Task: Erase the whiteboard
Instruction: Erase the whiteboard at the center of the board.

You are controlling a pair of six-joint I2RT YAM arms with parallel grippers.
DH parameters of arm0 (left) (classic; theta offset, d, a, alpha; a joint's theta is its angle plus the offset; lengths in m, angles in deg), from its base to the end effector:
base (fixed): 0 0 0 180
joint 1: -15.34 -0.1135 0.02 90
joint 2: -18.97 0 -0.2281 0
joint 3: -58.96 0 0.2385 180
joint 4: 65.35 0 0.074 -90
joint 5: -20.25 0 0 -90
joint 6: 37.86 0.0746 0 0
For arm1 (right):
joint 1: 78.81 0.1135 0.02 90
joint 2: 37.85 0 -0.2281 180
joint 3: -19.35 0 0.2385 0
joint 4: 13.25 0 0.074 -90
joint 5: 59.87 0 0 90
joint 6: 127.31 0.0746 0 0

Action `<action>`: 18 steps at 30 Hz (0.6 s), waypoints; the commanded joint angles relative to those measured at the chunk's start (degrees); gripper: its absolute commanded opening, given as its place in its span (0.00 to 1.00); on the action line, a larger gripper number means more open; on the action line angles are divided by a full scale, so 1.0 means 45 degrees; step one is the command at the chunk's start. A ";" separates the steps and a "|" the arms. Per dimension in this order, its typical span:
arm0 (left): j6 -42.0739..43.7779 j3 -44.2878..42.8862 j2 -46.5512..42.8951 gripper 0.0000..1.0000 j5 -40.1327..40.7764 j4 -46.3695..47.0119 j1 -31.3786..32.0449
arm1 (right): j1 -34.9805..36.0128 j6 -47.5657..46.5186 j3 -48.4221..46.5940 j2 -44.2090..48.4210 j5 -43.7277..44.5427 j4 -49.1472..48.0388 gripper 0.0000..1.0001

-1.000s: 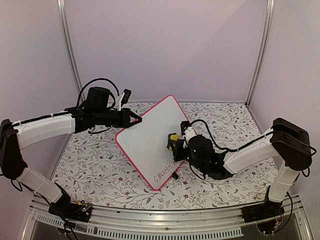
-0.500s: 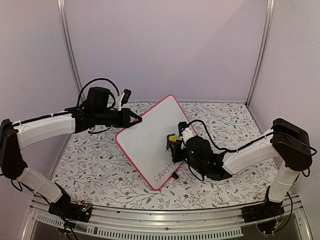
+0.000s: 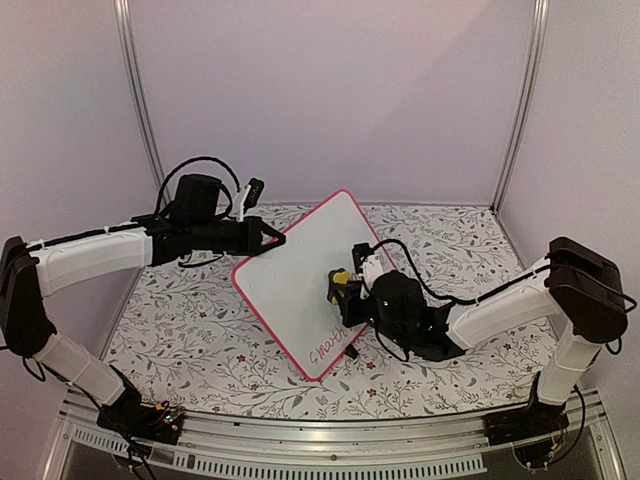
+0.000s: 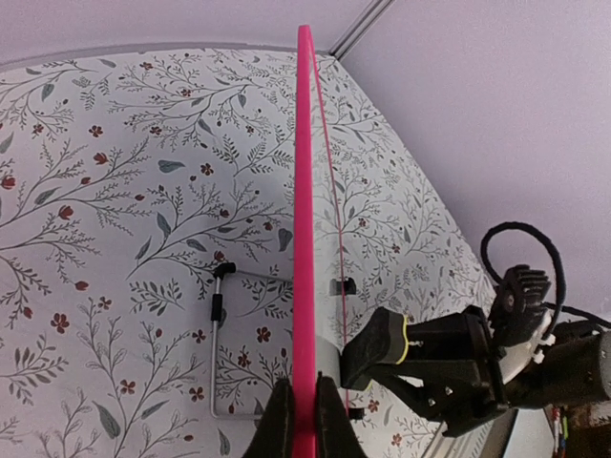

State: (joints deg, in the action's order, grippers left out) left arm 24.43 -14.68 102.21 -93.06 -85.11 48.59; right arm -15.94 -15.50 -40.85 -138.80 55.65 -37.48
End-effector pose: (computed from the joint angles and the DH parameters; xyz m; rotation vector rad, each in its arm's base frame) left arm 0.2786 -0.2180 0.2304 0.3719 2.1876 -1.0451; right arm 0.2017 0.3231 0.1416 -0.3559 1.8418 0.6203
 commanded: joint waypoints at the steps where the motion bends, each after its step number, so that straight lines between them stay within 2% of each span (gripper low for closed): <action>1: 0.0906 0.0099 0.0417 0.00 -0.0106 0.0021 0.0293 | 0.0494 0.0268 0.0724 0.0293 -0.0407 0.0744 0.22; 9: 0.0889 0.0099 0.0388 0.00 -0.0103 0.0013 0.0307 | 0.0853 0.0756 0.1515 0.0681 0.0263 0.1177 0.22; 18: 0.0963 0.0118 0.0459 0.00 0.0082 -0.0025 0.0306 | 0.0600 -0.0221 -0.0265 0.0447 0.1485 0.1638 0.23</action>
State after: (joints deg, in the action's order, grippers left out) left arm 24.45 -14.70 102.52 -93.35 -84.57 48.59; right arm -12.38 -13.78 -37.42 -137.00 58.62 -31.08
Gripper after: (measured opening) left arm 0.034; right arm 0.231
